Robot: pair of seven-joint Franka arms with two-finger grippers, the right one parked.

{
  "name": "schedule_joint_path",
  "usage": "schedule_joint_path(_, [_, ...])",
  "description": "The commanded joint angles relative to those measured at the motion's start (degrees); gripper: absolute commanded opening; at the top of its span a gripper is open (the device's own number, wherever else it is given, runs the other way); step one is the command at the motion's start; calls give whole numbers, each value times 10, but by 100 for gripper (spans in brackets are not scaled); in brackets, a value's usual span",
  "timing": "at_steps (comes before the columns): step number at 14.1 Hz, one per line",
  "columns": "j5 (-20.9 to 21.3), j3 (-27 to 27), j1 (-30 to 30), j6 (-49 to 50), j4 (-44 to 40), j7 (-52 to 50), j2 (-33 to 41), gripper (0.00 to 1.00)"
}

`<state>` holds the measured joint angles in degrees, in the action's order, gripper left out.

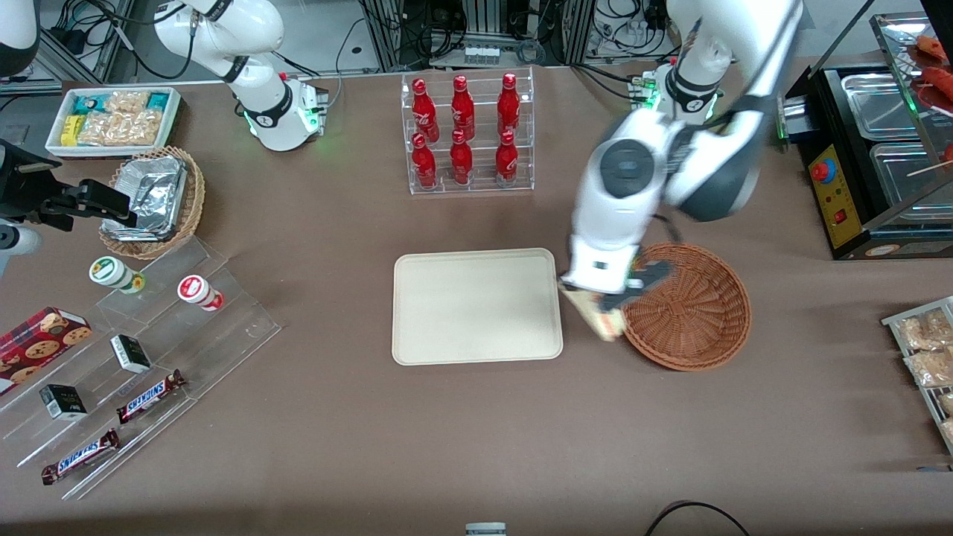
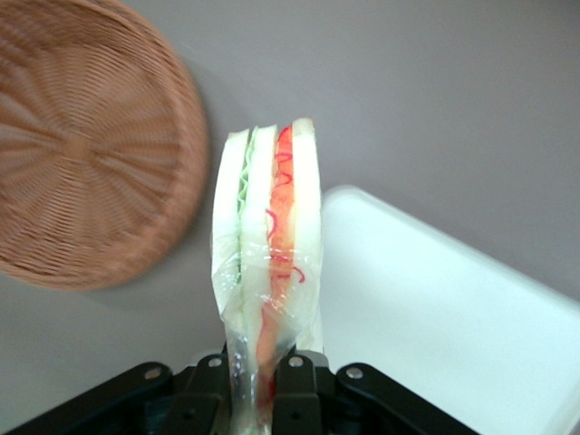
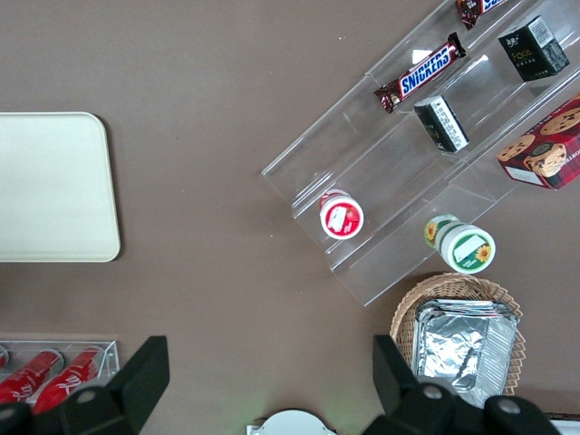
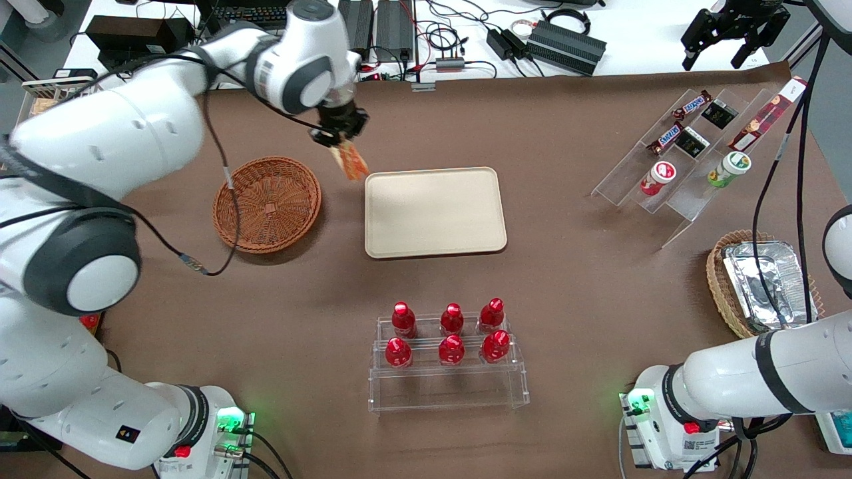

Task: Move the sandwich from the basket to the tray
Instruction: 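Lift the sandwich and carry it with the left gripper to the tray, then lower the sandwich onto the tray and open the left gripper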

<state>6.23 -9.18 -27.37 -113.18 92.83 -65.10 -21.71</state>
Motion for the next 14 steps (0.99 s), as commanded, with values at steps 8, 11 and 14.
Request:
schedule_joint_path(8, [63, 8, -159, -21, -155, 26, -204, 0])
schedule_joint_path(11, [63, 8, -164, -56, -155, 38, -225, 0])
schedule_joint_path(14, [63, 8, -165, -56, -150, 75, -232, 0])
